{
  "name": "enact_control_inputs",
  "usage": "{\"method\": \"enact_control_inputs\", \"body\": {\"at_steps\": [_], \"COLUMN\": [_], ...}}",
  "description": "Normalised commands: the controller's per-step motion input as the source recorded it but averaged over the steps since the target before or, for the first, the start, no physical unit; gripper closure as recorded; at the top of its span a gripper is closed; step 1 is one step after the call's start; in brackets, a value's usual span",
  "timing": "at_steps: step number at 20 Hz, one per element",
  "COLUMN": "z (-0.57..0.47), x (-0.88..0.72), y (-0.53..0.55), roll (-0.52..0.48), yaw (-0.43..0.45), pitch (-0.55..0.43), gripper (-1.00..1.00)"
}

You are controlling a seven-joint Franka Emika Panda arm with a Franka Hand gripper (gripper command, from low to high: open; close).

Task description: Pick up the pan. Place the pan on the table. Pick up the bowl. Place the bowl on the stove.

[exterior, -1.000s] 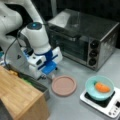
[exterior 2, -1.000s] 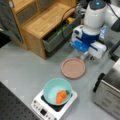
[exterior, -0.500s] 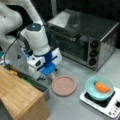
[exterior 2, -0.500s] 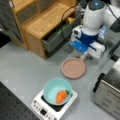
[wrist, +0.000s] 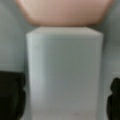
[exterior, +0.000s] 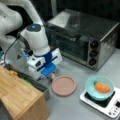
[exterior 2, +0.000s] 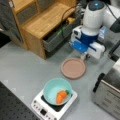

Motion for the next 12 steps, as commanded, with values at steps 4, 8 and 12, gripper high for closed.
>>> {"method": "enact_control_inputs", "body": {"at_steps": [4, 8, 12], "z": [-0.13, -0.10, 0.00], "x": [-0.11, -0.11, -0.12], "y": [-0.06, -0.09, -0.09], "roll": [-0.045, -0.038, -0.032], "yaw": [0.145, 0.155, 0.156], "pitch": [-0.124, -0.113, -0.079], "gripper": [1.00, 1.00, 1.00]}}
